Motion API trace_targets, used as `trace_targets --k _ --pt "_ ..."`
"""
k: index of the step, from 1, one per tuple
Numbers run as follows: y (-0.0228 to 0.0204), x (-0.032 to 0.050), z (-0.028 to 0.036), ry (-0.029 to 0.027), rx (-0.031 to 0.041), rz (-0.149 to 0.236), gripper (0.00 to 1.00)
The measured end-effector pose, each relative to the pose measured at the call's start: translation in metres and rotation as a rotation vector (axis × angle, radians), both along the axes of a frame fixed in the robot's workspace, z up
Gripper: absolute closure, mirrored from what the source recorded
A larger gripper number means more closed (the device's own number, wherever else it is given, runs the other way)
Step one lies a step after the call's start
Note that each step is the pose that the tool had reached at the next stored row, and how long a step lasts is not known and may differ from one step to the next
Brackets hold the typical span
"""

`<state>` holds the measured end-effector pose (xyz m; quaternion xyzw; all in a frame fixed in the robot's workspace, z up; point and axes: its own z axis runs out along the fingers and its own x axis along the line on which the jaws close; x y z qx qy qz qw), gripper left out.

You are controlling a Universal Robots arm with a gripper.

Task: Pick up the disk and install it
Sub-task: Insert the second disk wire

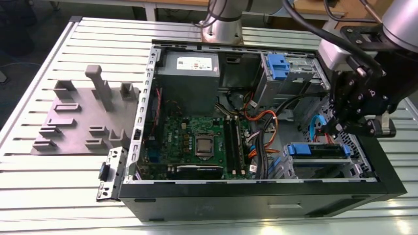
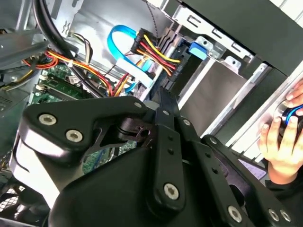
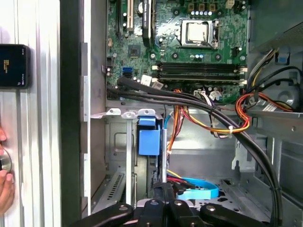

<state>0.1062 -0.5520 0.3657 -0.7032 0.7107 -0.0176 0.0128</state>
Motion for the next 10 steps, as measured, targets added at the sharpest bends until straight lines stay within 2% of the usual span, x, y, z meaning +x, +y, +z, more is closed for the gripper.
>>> trace_targets --k 3,6,7,10 --pt "0.0056 0.0010 -0.0001 0.0055 0.0001 0.000 0.89" --pt "0.0122 0.0033 0.0000 0.0178 -0.0001 0.000 0.89" --pt "0.0126 0.0038 0.0000 0.0220 0.0001 0.000 0.89" --pt "0.0126 0.0038 0.0000 0.0229 0.0000 0.000 0.89"
